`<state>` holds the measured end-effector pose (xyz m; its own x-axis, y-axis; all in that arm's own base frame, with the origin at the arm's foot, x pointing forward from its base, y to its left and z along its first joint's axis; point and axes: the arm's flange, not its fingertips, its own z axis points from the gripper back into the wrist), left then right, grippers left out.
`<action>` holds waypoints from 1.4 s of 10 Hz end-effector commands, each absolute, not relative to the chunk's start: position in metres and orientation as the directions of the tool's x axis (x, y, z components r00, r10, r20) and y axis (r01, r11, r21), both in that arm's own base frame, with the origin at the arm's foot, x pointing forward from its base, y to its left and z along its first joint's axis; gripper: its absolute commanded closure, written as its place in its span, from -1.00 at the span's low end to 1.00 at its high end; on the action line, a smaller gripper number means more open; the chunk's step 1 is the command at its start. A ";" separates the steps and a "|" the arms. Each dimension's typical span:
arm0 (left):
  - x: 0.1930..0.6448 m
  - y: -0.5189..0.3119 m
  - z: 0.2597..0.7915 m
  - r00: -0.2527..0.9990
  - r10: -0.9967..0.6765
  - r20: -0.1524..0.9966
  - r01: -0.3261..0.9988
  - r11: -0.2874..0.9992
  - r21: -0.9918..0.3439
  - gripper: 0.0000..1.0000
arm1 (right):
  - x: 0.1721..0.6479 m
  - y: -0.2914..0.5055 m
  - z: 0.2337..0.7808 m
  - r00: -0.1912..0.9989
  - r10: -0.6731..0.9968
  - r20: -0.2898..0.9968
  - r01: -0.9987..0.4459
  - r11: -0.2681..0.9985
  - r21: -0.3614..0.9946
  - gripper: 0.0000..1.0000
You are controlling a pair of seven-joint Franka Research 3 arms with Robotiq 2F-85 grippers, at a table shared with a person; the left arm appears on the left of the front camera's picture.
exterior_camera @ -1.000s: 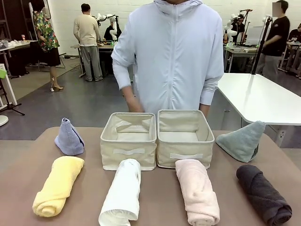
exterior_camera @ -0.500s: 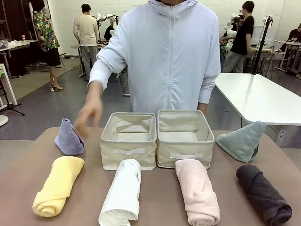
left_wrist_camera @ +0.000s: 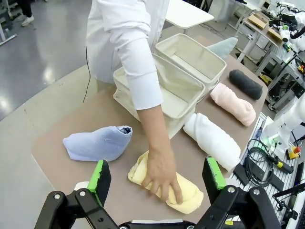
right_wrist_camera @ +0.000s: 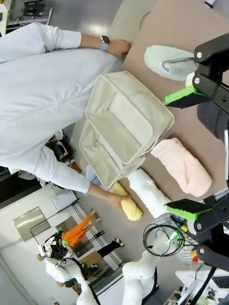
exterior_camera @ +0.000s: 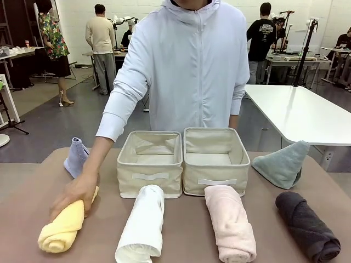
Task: Sort the towels based on their folding style.
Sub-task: Pick up one triangle-folded towel and place it in the left Fabric basket.
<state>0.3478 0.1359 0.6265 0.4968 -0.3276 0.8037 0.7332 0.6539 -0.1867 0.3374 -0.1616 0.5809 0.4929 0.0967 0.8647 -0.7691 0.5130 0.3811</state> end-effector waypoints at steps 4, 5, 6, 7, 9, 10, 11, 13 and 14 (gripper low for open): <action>0.349 0.137 0.629 0.490 -0.318 0.812 0.739 0.645 -0.193 -1.00 | 0.341 -0.161 0.581 0.469 0.084 0.879 -0.784 0.499 0.370 -1.00; 0.349 0.137 0.629 0.490 -0.318 0.812 0.739 0.645 -0.193 -1.00 | 0.341 -0.161 0.581 0.469 0.084 0.879 -0.784 0.499 0.370 -1.00; 0.349 0.137 0.629 0.490 -0.318 0.812 0.739 0.645 -0.193 -1.00 | 0.341 -0.161 0.581 0.469 0.084 0.879 -0.784 0.499 0.370 -1.00; 0.349 0.137 0.629 0.490 -0.318 0.812 0.739 0.645 -0.193 -1.00 | 0.341 -0.161 0.581 0.469 0.084 0.879 -0.784 0.499 0.370 -1.00; 0.361 0.124 0.625 0.576 -0.300 0.761 0.701 0.660 -0.270 -1.00 | 0.341 -0.161 0.581 0.469 0.084 0.879 -0.784 0.499 0.370 -1.00; 0.375 0.101 0.624 0.656 -0.248 0.712 0.632 0.697 -0.339 -1.00 | 0.341 -0.161 0.581 0.469 0.084 0.879 -0.784 0.499 0.370 -1.00; 0.385 0.076 0.624 0.737 -0.133 0.663 0.466 0.810 -0.356 -1.00 | 0.341 -0.161 0.581 0.469 0.084 0.879 -0.784 0.499 0.370 -1.00; 0.395 0.024 0.615 0.875 -0.053 0.482 0.208 0.939 -0.274 -1.00 | 0.341 -0.161 0.581 0.469 0.084 0.879 -0.784 0.499 0.370 -1.00; 0.396 -0.002 0.602 0.910 -0.085 0.405 0.173 0.968 -0.184 -1.00 | 0.341 -0.161 0.581 0.469 0.084 0.879 -0.784 0.499 0.370 -1.00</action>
<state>0.4053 0.0169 0.6098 0.8143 -0.1071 0.5705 0.2826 0.9316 -0.2285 0.3383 -0.1607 0.5805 0.4954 0.1023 0.8626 -0.7700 0.5115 0.3816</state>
